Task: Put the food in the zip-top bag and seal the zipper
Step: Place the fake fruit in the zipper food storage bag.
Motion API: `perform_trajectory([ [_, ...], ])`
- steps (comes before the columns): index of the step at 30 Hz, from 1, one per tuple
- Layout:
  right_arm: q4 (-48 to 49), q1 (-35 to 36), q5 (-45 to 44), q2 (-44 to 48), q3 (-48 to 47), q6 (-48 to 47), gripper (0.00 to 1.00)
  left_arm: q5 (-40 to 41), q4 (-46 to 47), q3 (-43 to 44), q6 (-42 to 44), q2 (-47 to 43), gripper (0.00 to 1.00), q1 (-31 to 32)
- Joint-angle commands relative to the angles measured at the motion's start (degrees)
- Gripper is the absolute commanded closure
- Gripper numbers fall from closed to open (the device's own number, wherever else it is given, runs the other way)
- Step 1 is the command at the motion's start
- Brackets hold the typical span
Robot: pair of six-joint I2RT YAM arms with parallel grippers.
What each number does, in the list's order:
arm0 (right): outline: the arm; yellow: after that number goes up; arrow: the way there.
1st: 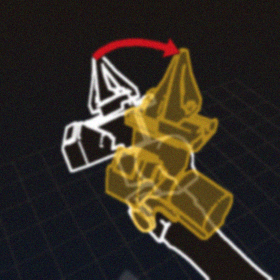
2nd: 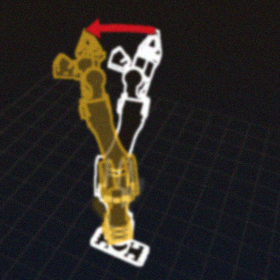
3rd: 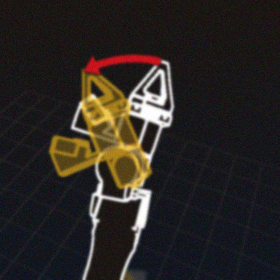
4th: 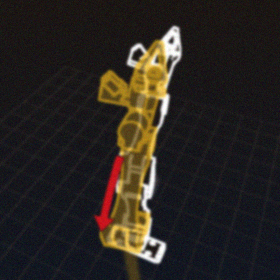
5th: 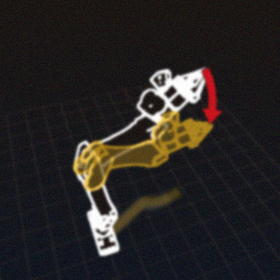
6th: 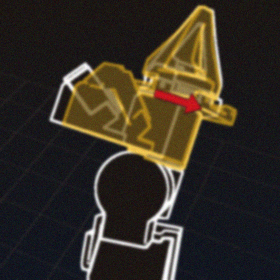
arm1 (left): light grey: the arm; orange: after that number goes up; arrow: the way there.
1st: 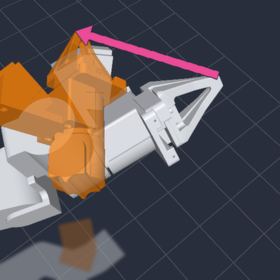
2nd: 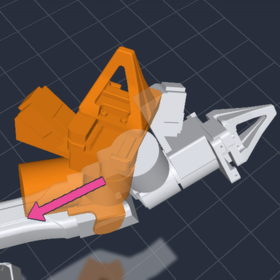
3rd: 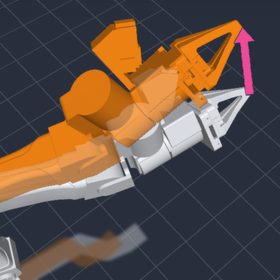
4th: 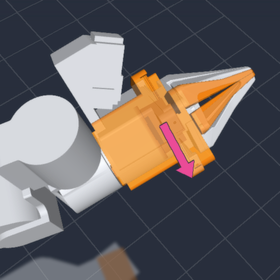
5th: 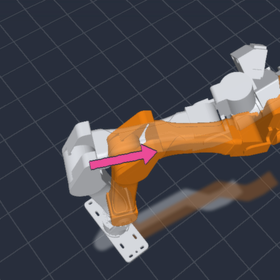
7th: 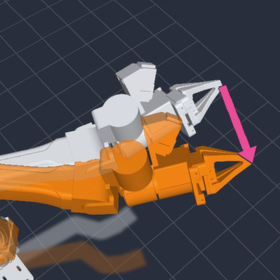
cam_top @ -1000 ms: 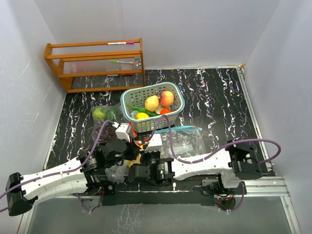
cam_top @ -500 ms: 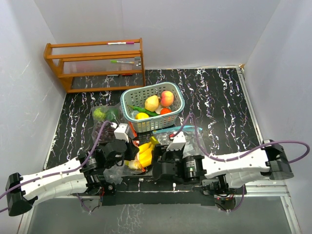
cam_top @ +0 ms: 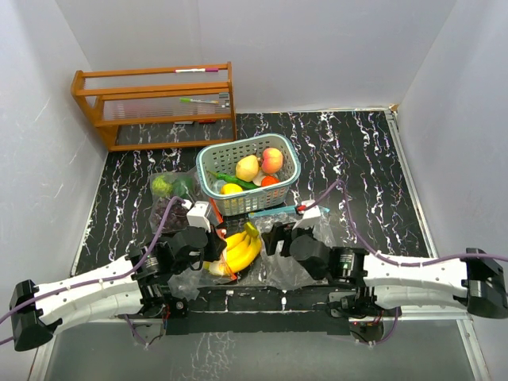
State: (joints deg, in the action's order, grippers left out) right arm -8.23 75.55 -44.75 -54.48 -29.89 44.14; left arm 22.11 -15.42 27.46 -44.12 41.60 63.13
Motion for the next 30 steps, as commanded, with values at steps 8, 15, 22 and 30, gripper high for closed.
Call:
perform_trajectory([
  [8, 23.8, -4.6, 24.5, -0.2, 3.6, -22.2, 0.22, 1.6, 0.0, 2.8, 0.3, 0.0, 1.00, 0.1],
  [15, 25.2, -6.9, 25.7, -6.9, 3.1, -22.3, 0.20, 1.6, -0.4, 2.8, 0.3, -0.4, 1.00, 0.1],
  [22, 29.3, -9.0, 25.8, -11.6, 3.5, -22.8, 0.20, 1.8, -0.7, 3.1, 0.5, -0.7, 1.00, 0.1],
  [30, 34.5, -10.3, 29.8, -18.3, 2.3, -24.0, 0.48, 1.9, -1.3, 3.5, 0.7, -0.9, 1.00, 0.1],
])
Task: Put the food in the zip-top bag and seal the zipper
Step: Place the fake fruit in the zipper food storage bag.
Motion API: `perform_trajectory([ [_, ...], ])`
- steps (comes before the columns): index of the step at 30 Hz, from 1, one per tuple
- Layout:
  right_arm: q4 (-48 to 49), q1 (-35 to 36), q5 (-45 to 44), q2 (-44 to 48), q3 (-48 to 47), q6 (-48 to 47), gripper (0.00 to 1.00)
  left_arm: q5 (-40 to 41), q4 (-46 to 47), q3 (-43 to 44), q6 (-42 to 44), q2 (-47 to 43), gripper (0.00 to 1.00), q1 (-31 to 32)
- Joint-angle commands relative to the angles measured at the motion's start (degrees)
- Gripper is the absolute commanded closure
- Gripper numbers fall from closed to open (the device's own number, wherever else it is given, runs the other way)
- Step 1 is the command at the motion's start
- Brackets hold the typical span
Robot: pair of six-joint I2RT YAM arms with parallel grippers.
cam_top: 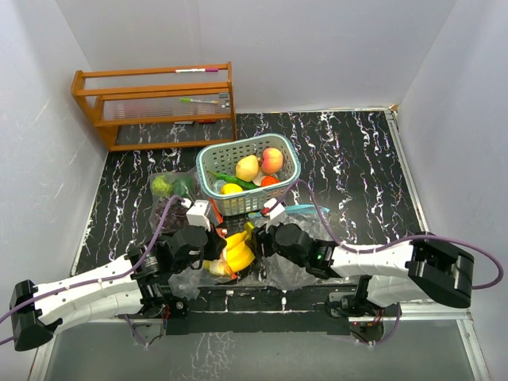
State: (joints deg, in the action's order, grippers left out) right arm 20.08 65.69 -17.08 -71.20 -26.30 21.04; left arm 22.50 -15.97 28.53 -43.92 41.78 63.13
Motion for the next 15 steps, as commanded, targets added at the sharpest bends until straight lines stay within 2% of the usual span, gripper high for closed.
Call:
perform_trajectory([
  [1, 6.4, -0.4, 2.3, -1.8, -1.4, -0.9, 0.57, 1.5, -0.7, 2.4, 0.4, -1.1, 1.00, 0.1],
  [2, 6.6, -0.4, 2.2, -1.9, -1.3, -0.6, 0.64, 1.5, -0.7, 2.3, 0.4, -1.2, 1.00, 0.1],
  [8, 5.9, -0.3, 0.1, -1.9, -3.3, 2.2, 0.92, 1.7, -0.6, 1.8, 0.2, -1.5, 1.00, 0.1],
  [11, 1.3, 0.7, -4.5, -2.5, -7.0, 4.8, 0.92, 1.5, -0.2, 1.7, 0.2, -1.2, 1.00, 0.1],
  [15, -6.4, 7.0, -17.3, -7.2, -14.1, 6.3, 0.92, 1.3, 0.7, 1.6, 0.2, -0.7, 1.00, 0.1],
])
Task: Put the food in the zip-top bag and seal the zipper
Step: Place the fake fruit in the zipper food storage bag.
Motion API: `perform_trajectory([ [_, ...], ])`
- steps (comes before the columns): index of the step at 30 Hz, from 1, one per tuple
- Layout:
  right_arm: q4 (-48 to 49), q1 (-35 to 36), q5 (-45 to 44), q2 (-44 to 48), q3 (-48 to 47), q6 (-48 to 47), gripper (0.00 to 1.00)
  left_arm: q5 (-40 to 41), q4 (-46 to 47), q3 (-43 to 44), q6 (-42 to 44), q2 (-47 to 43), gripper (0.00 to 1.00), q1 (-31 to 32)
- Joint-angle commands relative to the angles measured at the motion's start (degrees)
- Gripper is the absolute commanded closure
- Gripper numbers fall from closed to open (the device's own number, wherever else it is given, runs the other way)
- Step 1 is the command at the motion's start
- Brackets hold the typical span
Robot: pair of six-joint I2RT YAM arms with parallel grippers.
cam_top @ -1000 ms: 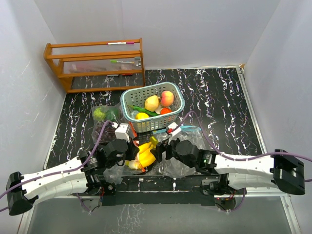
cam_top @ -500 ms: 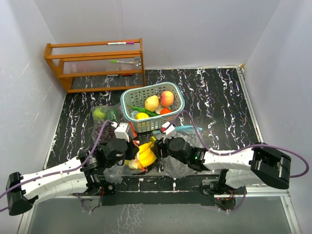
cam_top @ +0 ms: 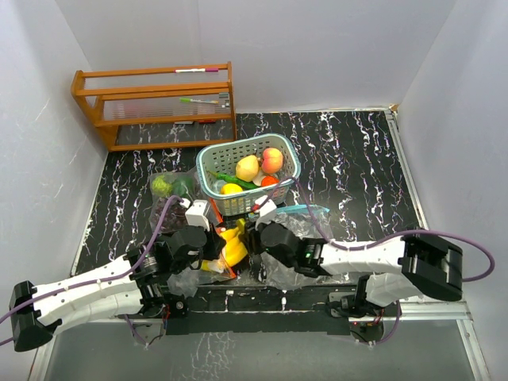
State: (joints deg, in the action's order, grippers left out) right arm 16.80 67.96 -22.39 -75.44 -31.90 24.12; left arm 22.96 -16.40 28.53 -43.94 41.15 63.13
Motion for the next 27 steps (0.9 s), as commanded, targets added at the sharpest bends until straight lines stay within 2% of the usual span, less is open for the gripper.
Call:
perform_trajectory([
  [1, -4.8, 6.0, -14.9, -4.4, -10.4, 3.8, 0.92, 0.8, 1.2, 1.6, 0.3, 0.1, 1.00, 0.1],
  [4, -10.0, 9.1, -20.9, -8.9, -16.0, 7.8, 0.92, 0.7, 1.7, 1.6, 0.2, 0.4, 1.00, 0.1],
  [11, -17.3, 14.5, -27.0, -13.8, -22.6, 18.3, 0.92, 1.1, 1.9, 1.6, 0.3, -0.2, 1.00, 0.0],
  [14, -19.3, 14.6, -25.8, -12.9, -22.2, 22.8, 0.92, 1.3, 2.1, 1.1, 0.2, -0.6, 1.00, 0.1],
  [18, -13.8, 14.6, -21.1, -9.3, -17.6, 25.9, 0.92, 1.3, 2.4, 0.9, 0.0, -0.7, 1.00, 0.1],
  [22, -6.1, 14.6, -14.6, -7.2, -14.1, 24.7, 0.92, 1.1, 2.8, 0.8, 0.1, -0.3, 1.00, 0.1],
  [25, -4.2, 15.2, -11.8, -7.3, -14.5, 20.7, 0.92, 0.9, 3.1, 0.9, 0.1, 0.1, 1.00, 0.1],
  [27, -6.4, 16.2, -12.4, -6.9, -14.8, 20.4, 0.82, 1.0, 3.0, 1.1, 0.2, 0.1, 1.00, 0.1],
])
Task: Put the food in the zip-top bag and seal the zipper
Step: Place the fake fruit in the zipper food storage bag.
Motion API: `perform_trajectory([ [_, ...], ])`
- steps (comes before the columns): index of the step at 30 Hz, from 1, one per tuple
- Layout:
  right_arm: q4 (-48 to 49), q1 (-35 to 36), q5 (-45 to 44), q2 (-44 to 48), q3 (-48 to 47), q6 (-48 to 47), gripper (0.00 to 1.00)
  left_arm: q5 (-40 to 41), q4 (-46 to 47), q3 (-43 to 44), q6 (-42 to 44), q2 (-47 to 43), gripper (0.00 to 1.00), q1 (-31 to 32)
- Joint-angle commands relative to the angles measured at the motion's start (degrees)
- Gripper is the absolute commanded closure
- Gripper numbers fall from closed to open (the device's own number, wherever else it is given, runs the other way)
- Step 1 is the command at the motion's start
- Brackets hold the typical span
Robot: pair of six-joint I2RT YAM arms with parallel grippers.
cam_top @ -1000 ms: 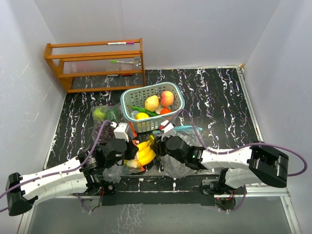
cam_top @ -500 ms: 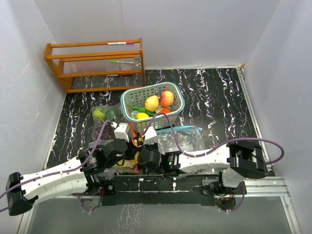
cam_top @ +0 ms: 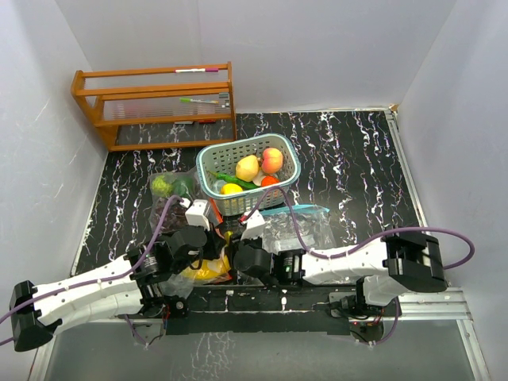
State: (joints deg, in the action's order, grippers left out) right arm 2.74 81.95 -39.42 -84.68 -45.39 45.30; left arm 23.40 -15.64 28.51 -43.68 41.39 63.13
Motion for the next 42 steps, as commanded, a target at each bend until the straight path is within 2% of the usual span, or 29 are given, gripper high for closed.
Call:
perform_trajectory([
  [1, 6.9, 2.5, 4.5, 2.8, -1.2, -0.8, 0.72, 0.7, 1.9, 1.2, 0.0, -0.2, 1.00, 0.1],
  [4, 3.4, 2.7, 4.2, 4.8, -0.2, 0.5, 0.41, 1.5, 0.8, 1.7, 0.1, -0.7, 1.00, 0.1],
  [7, 0.2, 2.9, 4.4, 7.7, 0.7, 0.8, 0.20, 3.1, -0.9, 2.2, 0.0, -1.6, 1.00, 0.1],
  [9, -2.1, 3.2, 4.3, 9.8, 1.0, 0.3, 0.12, 4.5, -1.6, 2.4, 0.0, -2.3, 1.00, 0.1],
  [14, -8.0, 4.1, 2.6, 15.8, 1.6, 0.9, 0.10, 7.2, -2.8, 3.3, -0.3, -2.7, 1.00, 0.1],
  [19, -11.8, 4.2, 0.9, 23.1, 5.4, 2.8, 0.10, 9.2, -3.0, 7.9, 0.3, -4.5, 1.00, 0.1],
  [25, -15.4, 4.2, -1.6, 29.0, 11.5, 10.0, 0.10, 10.8, -1.3, 12.4, 1.9, -7.8, 1.00, 0.0],
  [31, -21.2, 4.2, -6.0, 33.7, 14.7, 17.8, 0.12, 10.8, -0.5, 14.7, 3.7, -6.8, 1.00, 0.1],
  [34, -24.5, 4.2, -9.5, 35.0, 15.3, 21.7, 0.12, 10.2, 1.0, 15.3, 4.0, -5.9, 1.00, 0.1],
  [38, -24.4, 4.1, -14.0, 34.8, 15.1, 22.3, 0.09, 8.8, 3.2, 17.2, 4.7, -4.2, 1.00, 0.1],
  [42, -23.6, 3.8, -14.8, 33.0, 12.8, 20.9, 0.07, 7.5, 4.8, 20.8, 6.2, -2.8, 1.00, 0.1],
])
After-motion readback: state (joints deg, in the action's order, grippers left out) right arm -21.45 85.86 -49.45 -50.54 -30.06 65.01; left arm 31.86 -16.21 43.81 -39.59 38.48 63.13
